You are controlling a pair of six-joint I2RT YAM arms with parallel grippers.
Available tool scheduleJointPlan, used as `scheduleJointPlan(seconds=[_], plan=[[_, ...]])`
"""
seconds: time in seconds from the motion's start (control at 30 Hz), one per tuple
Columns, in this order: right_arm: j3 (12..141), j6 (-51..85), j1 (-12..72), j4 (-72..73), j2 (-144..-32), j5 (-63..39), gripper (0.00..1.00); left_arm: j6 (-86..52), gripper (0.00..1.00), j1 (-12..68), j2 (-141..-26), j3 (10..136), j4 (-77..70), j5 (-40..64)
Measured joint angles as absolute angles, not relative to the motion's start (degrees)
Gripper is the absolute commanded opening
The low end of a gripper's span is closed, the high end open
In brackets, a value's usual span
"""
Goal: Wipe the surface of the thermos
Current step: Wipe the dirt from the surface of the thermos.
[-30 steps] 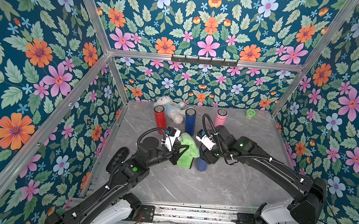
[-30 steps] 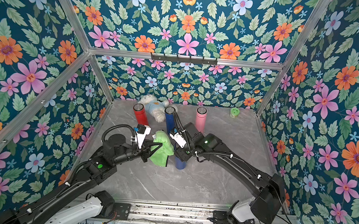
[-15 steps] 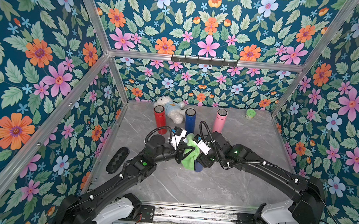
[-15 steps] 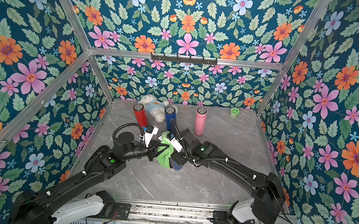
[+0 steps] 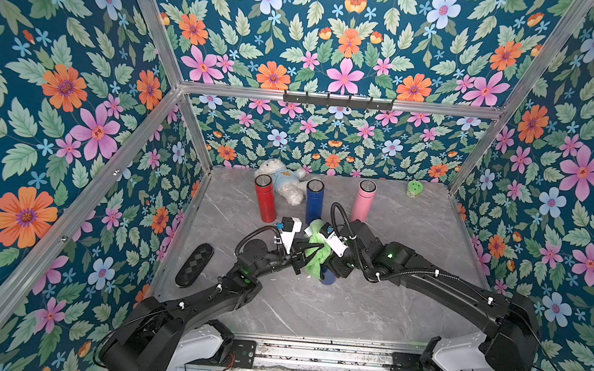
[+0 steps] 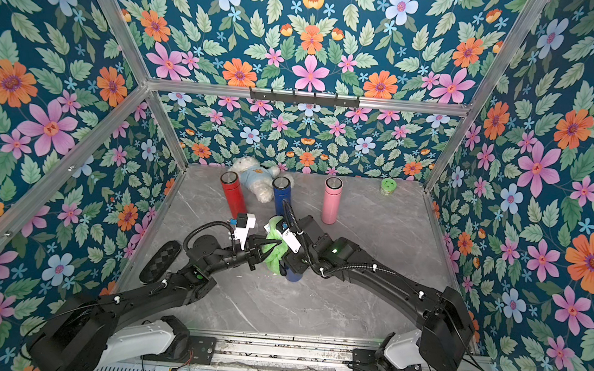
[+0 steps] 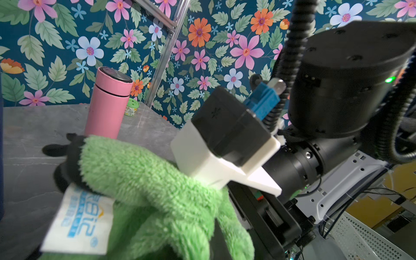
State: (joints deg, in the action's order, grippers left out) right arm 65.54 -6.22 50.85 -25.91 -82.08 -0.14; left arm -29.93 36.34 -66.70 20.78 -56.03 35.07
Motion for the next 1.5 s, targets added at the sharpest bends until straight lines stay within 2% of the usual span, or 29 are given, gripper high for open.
scheduleJointPlan(seconds=[0.33, 0.73, 1.03, 1.5], plan=[[64.27, -6.79, 51.2, -24.1, -81.28, -0.01, 0.0, -31.33, 0.0, 36.05, -65.87, 17.23, -62.37, 32.49], [63.42, -6.15, 51.2, -22.92, -80.93, 0.21, 0.0, -35.68, 0.0, 35.16, -73.41, 15.84, -67.99, 29.5], [61.1, -5.5, 51.2, -20.75, -79.46, 0.49, 0.0, -38.92, 0.0, 35.05, -82.83, 17.23, -76.77, 30.26], [54.61, -3.44, 51.33, -17.8, -73.12, 2.52, 0.0, -43.27, 0.0, 37.04, -105.23, 15.97, -89.69, 30.55]])
